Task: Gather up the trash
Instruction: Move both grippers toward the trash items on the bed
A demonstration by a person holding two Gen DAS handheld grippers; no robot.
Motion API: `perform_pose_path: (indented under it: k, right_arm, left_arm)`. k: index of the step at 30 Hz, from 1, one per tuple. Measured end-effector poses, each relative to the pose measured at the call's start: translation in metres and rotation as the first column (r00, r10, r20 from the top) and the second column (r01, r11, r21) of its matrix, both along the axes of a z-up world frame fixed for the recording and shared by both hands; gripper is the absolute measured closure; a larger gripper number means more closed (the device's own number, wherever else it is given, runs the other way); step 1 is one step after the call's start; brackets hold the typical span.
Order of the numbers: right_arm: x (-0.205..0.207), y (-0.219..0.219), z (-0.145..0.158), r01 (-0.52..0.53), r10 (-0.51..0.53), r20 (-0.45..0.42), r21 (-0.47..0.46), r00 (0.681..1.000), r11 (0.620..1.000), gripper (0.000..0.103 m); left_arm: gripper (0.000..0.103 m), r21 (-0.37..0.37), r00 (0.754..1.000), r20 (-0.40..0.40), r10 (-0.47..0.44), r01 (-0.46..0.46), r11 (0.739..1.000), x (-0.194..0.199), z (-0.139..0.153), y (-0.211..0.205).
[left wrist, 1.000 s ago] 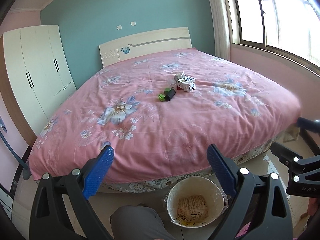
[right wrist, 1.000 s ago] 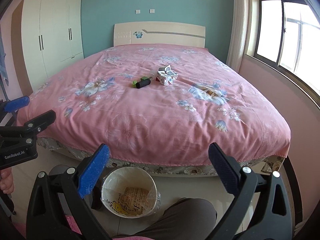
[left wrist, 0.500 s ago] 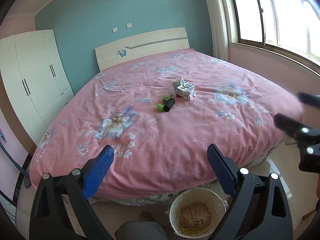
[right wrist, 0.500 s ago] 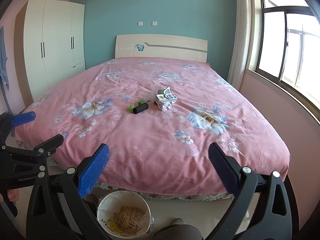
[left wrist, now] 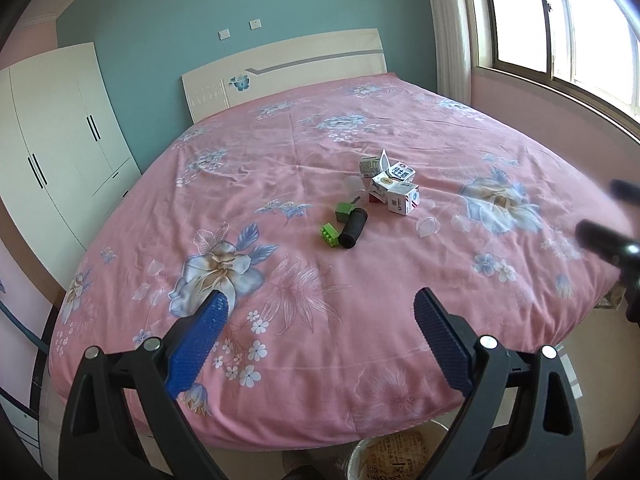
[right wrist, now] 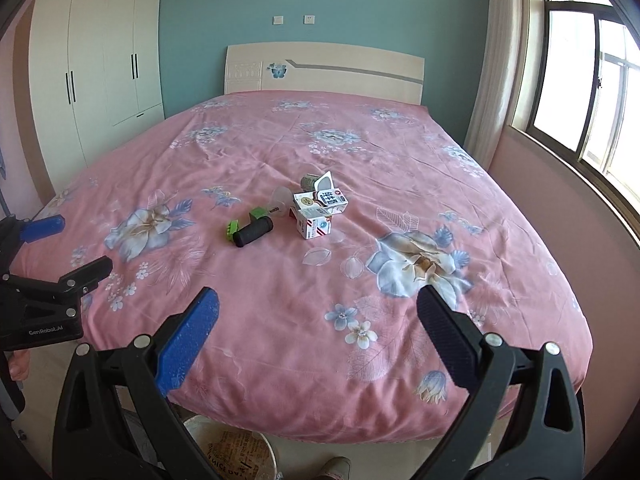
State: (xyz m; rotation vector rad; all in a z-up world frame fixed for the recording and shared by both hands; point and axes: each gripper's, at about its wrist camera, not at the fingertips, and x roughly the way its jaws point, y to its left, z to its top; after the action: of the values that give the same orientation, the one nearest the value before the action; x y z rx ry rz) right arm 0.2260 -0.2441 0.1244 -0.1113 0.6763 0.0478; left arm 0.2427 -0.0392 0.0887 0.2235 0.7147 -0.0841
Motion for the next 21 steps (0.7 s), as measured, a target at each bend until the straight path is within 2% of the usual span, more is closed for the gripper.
perform_pose_path:
  k: [10, 16, 21]
  right_arm:
    - [0.096, -0.022, -0.04, 0.021, -0.019, -0.092, 0.02, 0.996, 1.0, 0.006]
    - [0.148, -0.013, -0.071, -0.036, 0.036, -0.131, 0.009, 0.991, 0.999, 0.006]
    - [0.199, -0.002, -0.105, -0.101, 0.109, -0.196, 0.047, 0.975, 0.994, 0.006]
  left_arm:
    - [0.007, -0.015, 0.99, -0.141, 0.012, -0.014, 1.0, 0.098, -0.047, -0.005]
    - [0.008, -0.081, 0.973, -0.228, 0.04, -0.06, 0.995, 0.155, -0.07, 0.001]
    - [0.008, -0.171, 0.947, -0.313, 0.073, -0.132, 0.976, 0.205, -0.088, 0.009]
